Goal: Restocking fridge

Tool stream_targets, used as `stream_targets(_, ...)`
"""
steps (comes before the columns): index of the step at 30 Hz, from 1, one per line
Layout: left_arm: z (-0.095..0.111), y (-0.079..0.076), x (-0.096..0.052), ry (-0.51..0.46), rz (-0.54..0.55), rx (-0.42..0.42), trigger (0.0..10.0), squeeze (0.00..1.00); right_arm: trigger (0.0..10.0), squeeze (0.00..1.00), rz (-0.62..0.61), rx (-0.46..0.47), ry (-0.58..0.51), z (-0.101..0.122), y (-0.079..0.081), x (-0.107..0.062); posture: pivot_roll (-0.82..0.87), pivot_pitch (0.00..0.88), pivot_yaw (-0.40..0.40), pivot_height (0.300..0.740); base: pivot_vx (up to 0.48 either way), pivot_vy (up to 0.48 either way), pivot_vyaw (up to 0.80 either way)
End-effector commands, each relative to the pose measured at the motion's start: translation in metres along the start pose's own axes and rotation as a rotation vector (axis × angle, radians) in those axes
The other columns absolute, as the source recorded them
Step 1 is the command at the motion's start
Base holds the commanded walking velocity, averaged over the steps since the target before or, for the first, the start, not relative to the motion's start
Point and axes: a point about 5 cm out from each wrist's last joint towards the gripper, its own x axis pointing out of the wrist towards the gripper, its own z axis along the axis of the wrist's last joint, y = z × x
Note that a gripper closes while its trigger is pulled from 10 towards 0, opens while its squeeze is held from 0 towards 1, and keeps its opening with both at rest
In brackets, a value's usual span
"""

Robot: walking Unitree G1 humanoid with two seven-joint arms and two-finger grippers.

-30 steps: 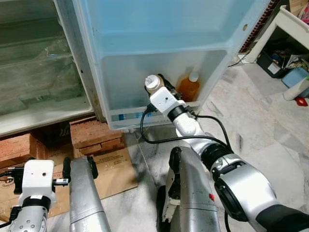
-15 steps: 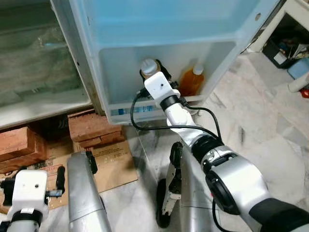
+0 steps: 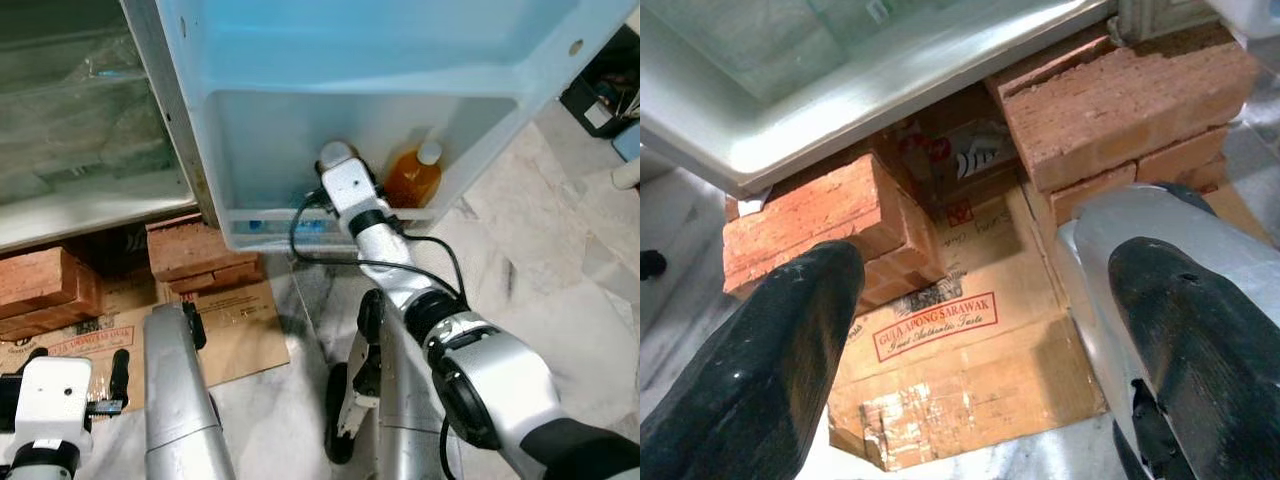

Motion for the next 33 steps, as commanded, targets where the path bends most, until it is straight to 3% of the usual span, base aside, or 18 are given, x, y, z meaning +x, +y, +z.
stream_targets(1,-0.006,0.0,-0.001,0.035,-0.012,0.01,10.0,0.0,10.0,1.0,-0.036,0.0,0.098,-0.02,-0.006,-0.007,0.31,0.307,-0.114,0.434,0.0,0.0,0.0)
stream_targets(6,-0.005,0.0,0.007,0.024,-0.01,0.01,10.0,0.0,10.0,1.0,-0.063,0.018,0.07,-0.013,-0.016,-0.002,0.3,0.285,-0.11,0.434,0.0,0.0,0.0)
stream_targets(19,-0.004,-0.003,0.017,0.007,-0.008,0.008,10.0,0.0,10.0,1.0,-0.082,0.034,-0.027,0.007,-0.025,0.007,0.29,0.257,-0.115,0.434,0.0,0.0,0.0)
stream_targets(25,-0.004,-0.004,0.023,0.002,0.006,0.002,10.0,0.0,10.0,1.0,-0.073,0.006,-0.163,0.033,-0.033,0.016,0.27,0.236,-0.126,0.434,0.0,0.0,0.0)
stream_targets(33,-0.004,-0.013,0.038,-0.014,0.008,-0.023,10.0,0.0,10.0,1.0,-0.035,-0.019,-0.153,0.02,-0.045,0.01,0.23,0.183,-0.145,0.434,0.0,0.0,0.0)
